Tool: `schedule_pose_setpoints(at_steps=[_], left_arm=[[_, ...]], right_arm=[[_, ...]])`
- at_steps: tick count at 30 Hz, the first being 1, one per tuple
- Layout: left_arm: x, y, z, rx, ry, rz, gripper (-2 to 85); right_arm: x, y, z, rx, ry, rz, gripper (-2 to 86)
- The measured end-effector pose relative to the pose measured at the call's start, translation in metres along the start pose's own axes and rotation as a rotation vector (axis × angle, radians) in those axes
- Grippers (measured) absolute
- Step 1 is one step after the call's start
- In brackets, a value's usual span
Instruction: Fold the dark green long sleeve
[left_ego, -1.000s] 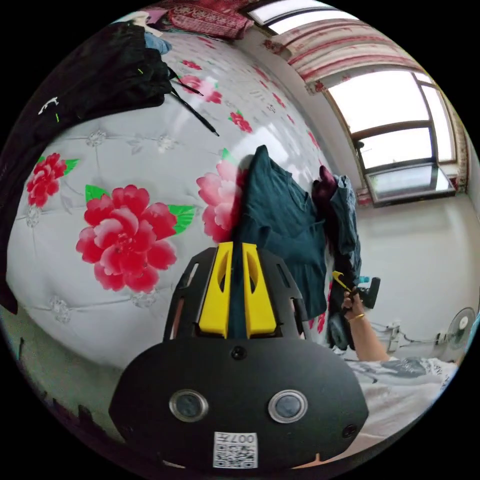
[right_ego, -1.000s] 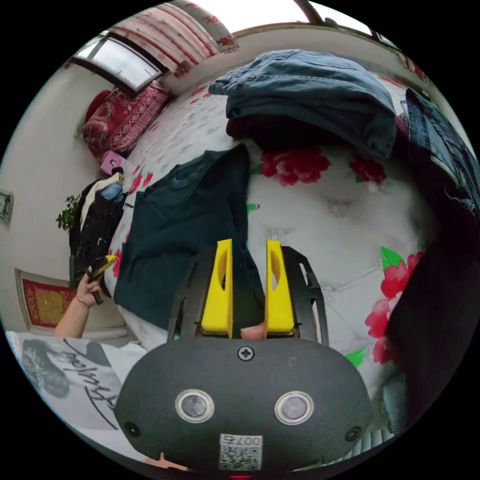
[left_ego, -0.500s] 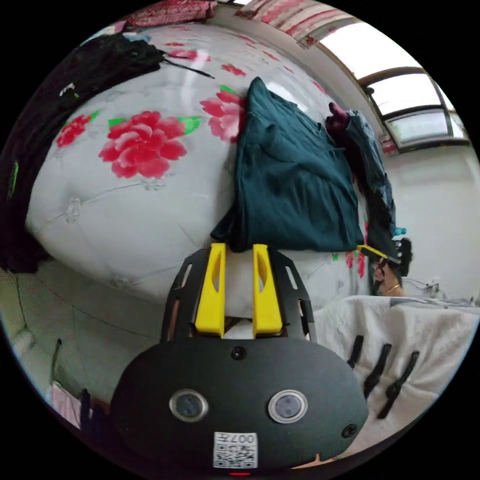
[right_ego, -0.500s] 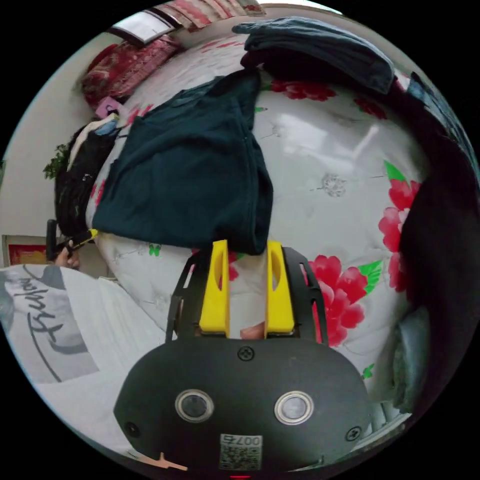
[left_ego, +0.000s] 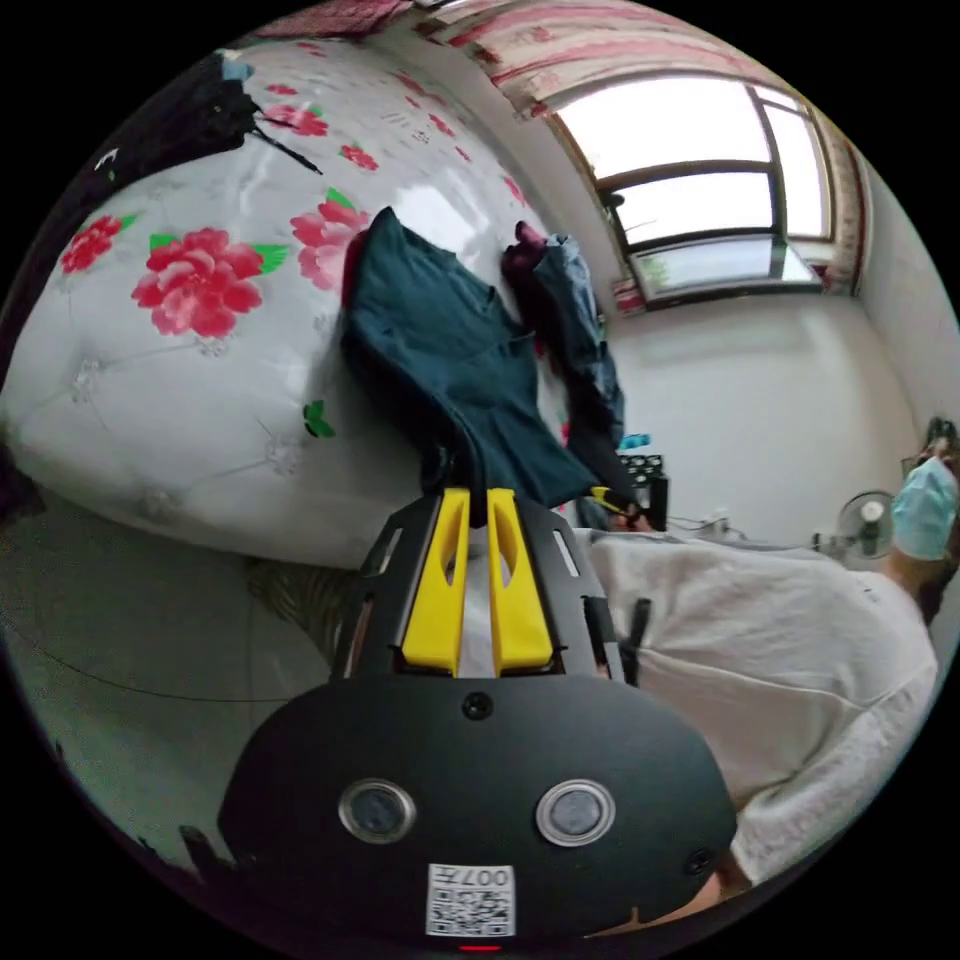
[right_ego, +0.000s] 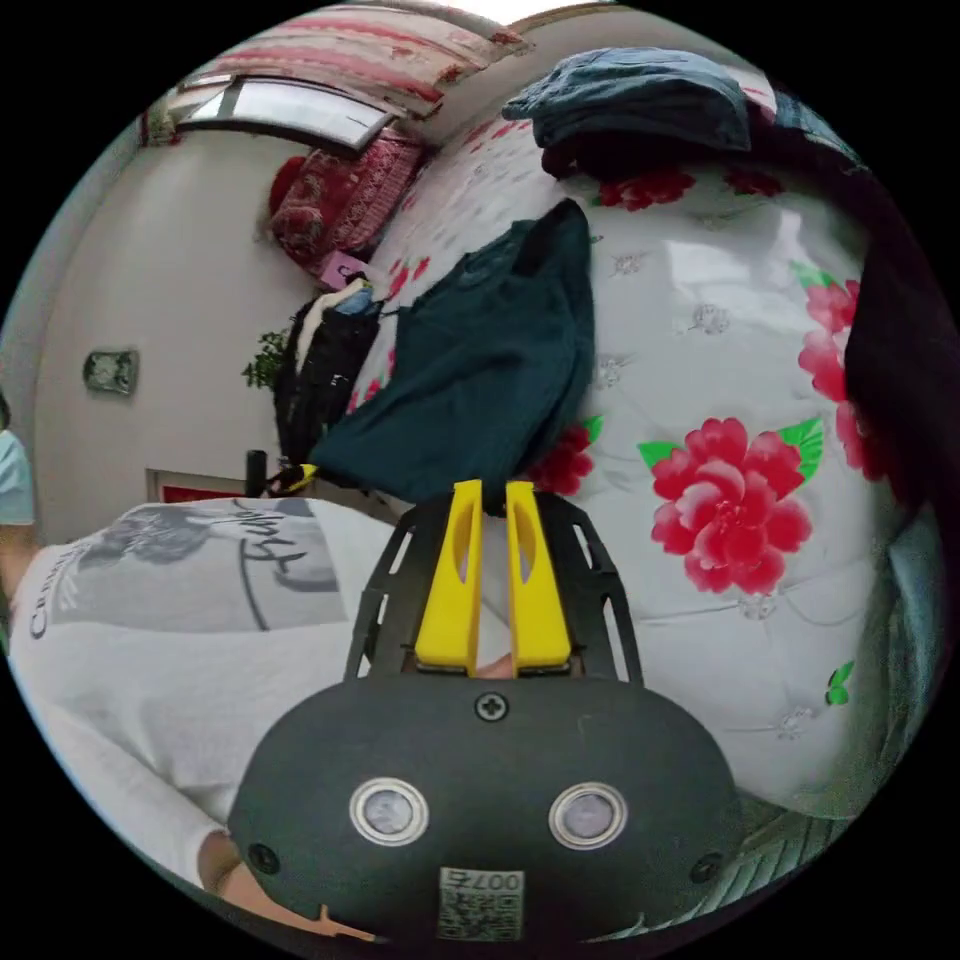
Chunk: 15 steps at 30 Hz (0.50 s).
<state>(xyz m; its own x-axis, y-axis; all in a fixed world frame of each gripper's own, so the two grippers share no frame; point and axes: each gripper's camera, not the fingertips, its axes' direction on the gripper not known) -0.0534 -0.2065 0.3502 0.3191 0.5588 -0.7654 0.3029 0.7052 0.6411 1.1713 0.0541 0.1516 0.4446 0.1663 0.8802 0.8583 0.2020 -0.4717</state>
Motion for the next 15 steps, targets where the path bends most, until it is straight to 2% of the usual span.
schedule_pose_setpoints(at_steps=[4,8,12,15], left_arm=[[-0.007,-0.017,-0.033,0.081,0.136,-0.033,1.2],[-0.021,-0.101,-0.055,0.175,0.16,-0.078,2.9],[-0.032,-0.192,-0.059,0.351,0.028,-0.118,4.8],[-0.039,-0.221,-0.048,0.361,-0.08,-0.135,7.5]], right_arm=[[-0.005,0.001,-0.045,0.138,-0.221,-0.019,2.1],[-0.016,-0.048,-0.063,0.223,-0.307,-0.092,2.8],[-0.02,-0.13,-0.057,0.341,-0.191,-0.064,5.6],[-0.004,-0.164,-0.036,0.361,-0.046,0.025,7.6]])
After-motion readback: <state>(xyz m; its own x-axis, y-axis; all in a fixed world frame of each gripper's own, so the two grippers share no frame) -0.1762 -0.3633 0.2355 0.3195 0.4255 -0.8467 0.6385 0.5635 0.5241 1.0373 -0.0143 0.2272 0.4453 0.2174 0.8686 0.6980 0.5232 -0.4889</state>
